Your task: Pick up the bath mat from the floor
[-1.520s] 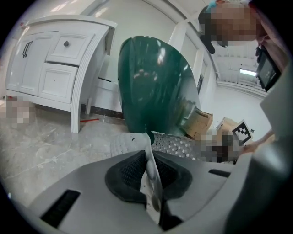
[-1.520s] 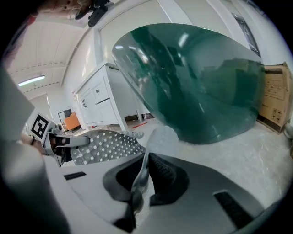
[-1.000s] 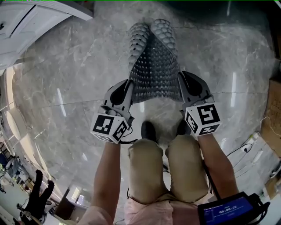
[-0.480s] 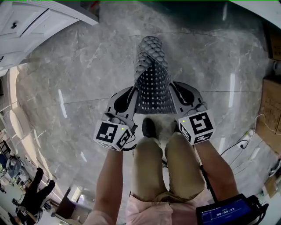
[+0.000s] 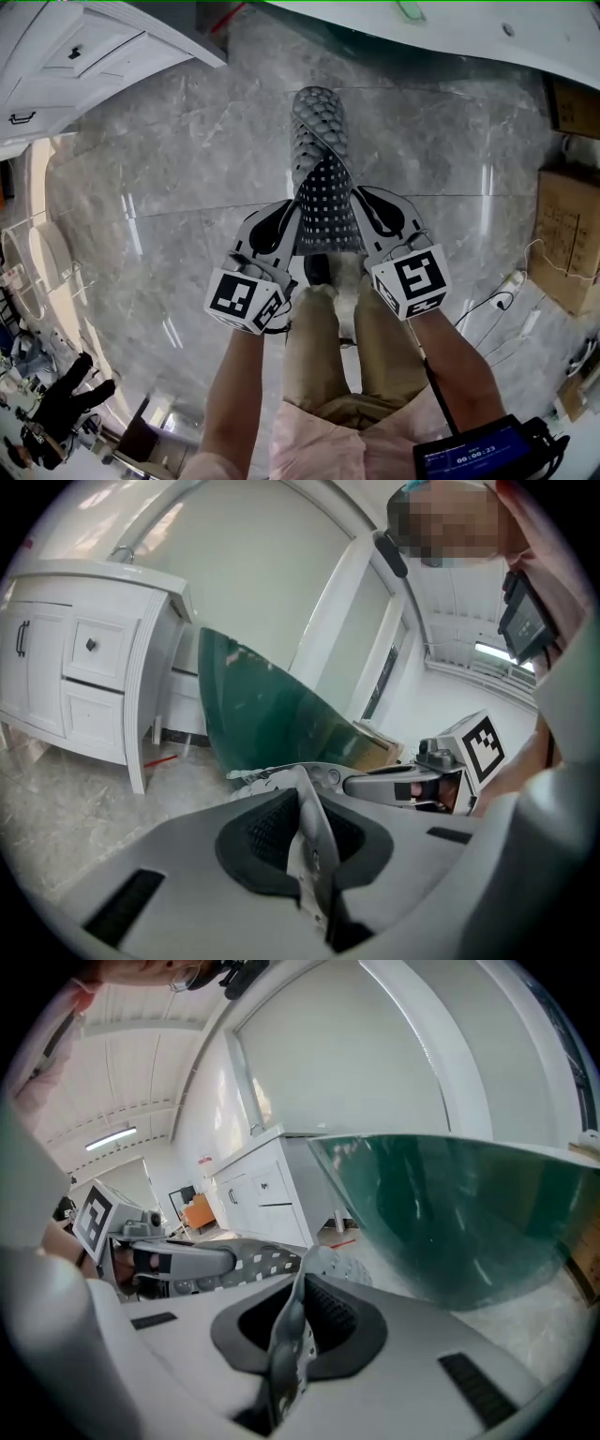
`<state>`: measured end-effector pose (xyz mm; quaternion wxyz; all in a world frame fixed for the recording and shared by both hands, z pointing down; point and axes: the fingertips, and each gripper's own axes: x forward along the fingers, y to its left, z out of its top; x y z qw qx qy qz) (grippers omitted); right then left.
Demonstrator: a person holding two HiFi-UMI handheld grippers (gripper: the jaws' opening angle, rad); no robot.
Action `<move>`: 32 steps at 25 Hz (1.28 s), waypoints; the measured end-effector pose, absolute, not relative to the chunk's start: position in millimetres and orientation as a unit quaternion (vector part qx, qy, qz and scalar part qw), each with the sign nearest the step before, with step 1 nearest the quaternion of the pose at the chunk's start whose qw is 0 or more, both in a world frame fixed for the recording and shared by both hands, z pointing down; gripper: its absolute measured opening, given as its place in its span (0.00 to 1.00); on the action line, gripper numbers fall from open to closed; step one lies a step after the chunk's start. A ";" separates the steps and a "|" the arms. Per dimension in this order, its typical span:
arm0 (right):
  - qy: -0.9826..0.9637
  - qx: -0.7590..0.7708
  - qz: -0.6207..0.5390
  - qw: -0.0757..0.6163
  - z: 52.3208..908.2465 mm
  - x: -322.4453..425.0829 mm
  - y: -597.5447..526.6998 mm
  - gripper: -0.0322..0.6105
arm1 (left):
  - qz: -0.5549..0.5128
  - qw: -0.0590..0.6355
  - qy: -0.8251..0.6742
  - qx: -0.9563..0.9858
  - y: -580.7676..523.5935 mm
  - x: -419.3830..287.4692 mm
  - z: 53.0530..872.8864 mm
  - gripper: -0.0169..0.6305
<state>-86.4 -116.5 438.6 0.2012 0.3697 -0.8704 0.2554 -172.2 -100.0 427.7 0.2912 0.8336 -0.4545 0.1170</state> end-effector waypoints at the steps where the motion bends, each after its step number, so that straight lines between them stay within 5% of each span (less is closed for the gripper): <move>1: -0.872 0.368 0.254 0.200 427.2 -87.6 -118.3 0.10 | 0.116 0.290 -0.454 0.834 -100.9 -172.2 415.7 0.08; 32: -0.900 0.382 0.173 0.118 35.0 -40.7 -67.2 0.09 | 0.026 0.212 -0.454 0.865 -48.8 -140.8 21.7 0.08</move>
